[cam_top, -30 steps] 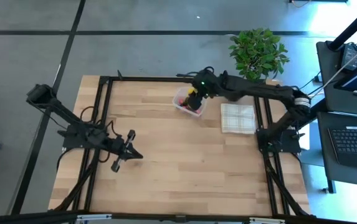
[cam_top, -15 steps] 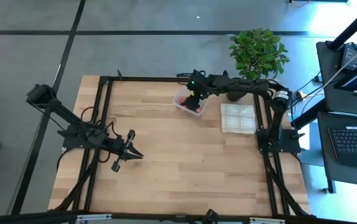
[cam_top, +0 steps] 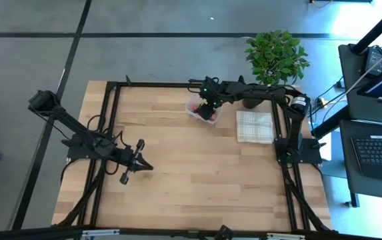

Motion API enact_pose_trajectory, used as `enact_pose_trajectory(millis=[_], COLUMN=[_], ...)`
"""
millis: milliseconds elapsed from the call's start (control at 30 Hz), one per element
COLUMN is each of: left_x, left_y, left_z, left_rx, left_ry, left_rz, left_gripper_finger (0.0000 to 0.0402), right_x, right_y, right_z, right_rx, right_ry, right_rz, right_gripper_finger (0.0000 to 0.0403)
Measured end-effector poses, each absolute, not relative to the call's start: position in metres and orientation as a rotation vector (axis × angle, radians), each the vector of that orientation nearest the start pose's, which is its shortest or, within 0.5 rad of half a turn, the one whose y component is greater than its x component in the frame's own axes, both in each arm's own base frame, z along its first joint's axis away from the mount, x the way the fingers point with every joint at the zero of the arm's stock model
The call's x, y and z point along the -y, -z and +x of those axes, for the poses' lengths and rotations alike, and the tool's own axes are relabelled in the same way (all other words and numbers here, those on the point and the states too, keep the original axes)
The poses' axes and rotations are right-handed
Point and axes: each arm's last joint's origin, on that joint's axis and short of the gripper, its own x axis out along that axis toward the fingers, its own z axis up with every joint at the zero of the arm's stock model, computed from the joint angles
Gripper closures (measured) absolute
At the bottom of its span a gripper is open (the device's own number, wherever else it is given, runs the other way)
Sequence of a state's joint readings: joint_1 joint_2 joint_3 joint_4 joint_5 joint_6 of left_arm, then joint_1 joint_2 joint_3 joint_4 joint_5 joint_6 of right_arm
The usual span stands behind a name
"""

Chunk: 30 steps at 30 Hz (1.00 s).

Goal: Pick and placing Produce into tupperware
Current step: Put the lemon into the transparent container

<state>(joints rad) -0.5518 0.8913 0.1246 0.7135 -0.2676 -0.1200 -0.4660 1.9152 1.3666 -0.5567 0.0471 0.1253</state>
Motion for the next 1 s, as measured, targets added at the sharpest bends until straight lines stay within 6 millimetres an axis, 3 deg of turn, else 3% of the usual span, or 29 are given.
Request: enact_pose_trajectory(millis=[200,1000], left_x=[0.0814,0.0814], left_y=[-0.1769,-0.1767], left_z=[0.1468,0.1468], left_rx=[-0.067,-0.069], left_ry=[0.280,0.280], left_rz=[-0.097,-0.099], left_gripper_finger=[0.0398,0.0340], right_x=[0.1747,0.1732], right_y=[-0.1889,-0.1885], right_z=[0.3515,0.3520], right_rx=[-1.070,-1.073], right_ry=[0.521,0.517], right_rz=[0.337,0.336], right_gripper_finger=[0.0192,0.0165])
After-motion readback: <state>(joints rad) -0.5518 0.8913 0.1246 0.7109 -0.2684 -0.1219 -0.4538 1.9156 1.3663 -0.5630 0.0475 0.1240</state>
